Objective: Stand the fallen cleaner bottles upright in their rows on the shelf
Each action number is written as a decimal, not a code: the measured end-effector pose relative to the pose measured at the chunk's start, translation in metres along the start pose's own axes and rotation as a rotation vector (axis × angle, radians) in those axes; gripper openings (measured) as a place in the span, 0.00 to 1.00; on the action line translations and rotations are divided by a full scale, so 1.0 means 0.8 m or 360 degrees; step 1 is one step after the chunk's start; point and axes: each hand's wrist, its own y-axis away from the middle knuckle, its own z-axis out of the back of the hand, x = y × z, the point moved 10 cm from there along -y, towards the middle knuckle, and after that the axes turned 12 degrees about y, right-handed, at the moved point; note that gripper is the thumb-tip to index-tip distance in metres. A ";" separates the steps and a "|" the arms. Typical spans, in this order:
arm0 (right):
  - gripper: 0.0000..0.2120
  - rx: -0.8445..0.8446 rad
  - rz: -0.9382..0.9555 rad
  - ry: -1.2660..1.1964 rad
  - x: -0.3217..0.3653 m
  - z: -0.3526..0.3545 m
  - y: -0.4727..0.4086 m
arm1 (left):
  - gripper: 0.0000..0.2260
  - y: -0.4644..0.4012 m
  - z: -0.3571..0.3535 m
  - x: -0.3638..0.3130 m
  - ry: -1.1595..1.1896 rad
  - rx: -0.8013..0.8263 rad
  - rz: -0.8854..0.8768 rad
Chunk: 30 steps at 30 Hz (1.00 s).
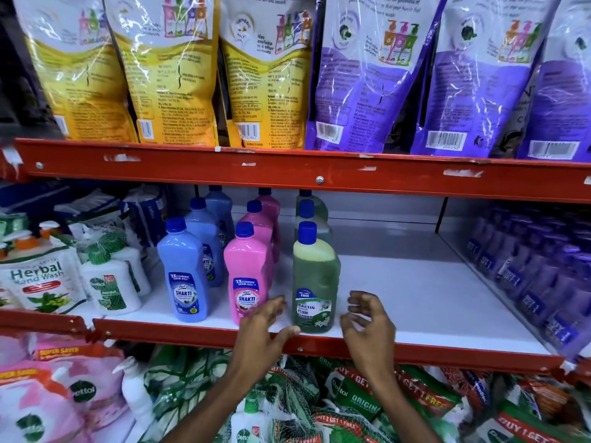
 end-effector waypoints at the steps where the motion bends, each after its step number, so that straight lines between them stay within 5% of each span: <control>1: 0.17 -0.0163 0.0022 -0.0039 0.002 0.011 0.012 | 0.23 0.013 0.017 0.000 0.0025 -0.0084 -0.0031; 5: 0.17 -0.0125 0.0322 -0.0139 0.043 -0.018 0.060 | 0.06 0.046 0.095 -0.002 0.0075 -0.0515 -0.0206; 8: 0.19 0.0171 0.0409 -0.0044 0.081 -0.082 0.076 | 0.08 0.040 0.132 0.014 0.0060 -0.0642 -0.0187; 15: 0.24 0.0315 0.0214 0.0240 0.099 -0.164 0.058 | 0.25 -0.016 0.127 0.047 -0.0025 -0.0141 -0.0153; 20: 0.13 0.0350 0.0161 0.0458 0.098 -0.176 0.046 | 0.20 -0.039 0.113 0.048 -0.0164 0.0005 -0.0116; 30: 0.16 0.0408 0.0071 0.0294 0.093 -0.177 0.048 | 0.13 -0.045 0.113 0.052 -0.0164 -0.0014 -0.0052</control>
